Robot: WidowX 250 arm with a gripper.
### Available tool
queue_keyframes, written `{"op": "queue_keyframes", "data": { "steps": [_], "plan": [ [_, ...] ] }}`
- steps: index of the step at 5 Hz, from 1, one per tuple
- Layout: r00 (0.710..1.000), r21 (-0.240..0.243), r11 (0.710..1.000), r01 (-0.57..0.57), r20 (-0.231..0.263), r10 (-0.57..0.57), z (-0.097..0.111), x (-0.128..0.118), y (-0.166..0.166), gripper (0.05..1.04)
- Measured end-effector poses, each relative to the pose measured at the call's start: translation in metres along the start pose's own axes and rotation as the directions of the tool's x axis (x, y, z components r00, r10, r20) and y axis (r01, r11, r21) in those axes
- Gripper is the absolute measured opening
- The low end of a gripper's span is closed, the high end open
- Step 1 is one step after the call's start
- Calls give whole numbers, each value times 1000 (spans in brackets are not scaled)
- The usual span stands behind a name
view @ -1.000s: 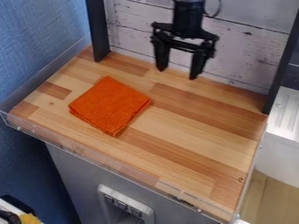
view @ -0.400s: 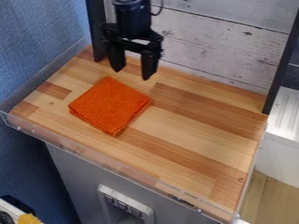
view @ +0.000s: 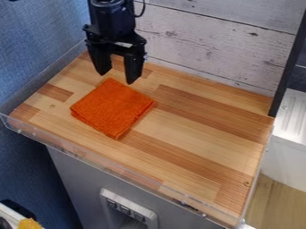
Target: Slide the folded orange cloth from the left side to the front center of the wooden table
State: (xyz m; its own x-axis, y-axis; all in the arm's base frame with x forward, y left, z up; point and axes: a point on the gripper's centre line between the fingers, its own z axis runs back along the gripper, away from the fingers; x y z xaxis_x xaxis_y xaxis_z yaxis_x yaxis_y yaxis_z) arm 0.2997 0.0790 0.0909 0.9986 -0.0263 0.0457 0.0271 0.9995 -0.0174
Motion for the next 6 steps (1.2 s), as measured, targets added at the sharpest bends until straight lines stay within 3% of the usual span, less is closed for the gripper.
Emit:
{"op": "queue_keyframes", "data": {
  "steps": [2,3,4,6],
  "plan": [
    [1000,30,1000,8,-15,-7,-4,-4,5,363],
    [1000,41,999,8,-21,-7,-8,-4,7,150],
    [999,42,999,4,-37,-2,-19,-5,8,65],
    [997,31,1000,-1,-72,4,-48,1,11,59]
  ]
}}
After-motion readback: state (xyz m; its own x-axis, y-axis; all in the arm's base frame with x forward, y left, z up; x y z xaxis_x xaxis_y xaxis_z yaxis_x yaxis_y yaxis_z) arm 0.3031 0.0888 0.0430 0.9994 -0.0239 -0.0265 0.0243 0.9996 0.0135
